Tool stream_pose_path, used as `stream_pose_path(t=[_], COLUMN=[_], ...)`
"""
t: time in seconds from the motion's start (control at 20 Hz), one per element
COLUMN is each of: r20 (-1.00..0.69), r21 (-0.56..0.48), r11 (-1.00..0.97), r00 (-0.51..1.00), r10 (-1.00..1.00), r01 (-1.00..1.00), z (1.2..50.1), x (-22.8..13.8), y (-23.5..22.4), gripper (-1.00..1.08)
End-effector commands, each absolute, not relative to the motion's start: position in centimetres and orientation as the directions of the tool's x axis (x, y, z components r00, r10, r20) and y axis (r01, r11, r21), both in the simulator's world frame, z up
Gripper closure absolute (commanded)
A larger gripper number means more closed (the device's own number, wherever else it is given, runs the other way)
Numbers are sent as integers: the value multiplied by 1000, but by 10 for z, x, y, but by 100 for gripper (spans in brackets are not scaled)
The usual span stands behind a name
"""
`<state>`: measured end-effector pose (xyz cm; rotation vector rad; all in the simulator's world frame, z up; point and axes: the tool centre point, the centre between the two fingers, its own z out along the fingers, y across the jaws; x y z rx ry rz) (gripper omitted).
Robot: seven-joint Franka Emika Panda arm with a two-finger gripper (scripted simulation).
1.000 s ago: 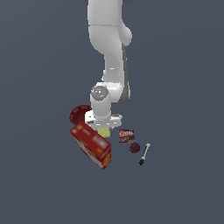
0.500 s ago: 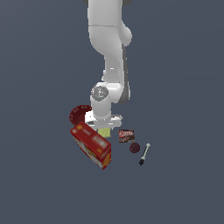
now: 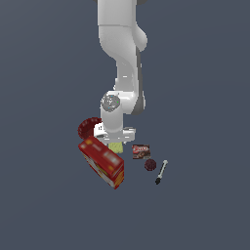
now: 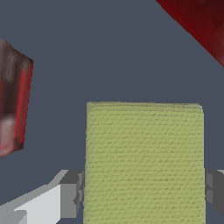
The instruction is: Pick up a designated object from a clutter of objects.
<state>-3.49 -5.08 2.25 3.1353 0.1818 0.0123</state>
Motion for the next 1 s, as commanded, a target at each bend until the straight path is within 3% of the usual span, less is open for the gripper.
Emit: stream_pose_path(t=[0.0, 0.4, 0.95], r20=[9, 8, 6], r21=[2, 1, 0], r11=[-993, -993, -993], r00=[993, 993, 993], r10=[115, 115, 114], r01=[115, 115, 114], z=[31, 79, 180], x=[-32, -17, 15], y=[-53, -65, -91], gripper=[108, 108, 108])
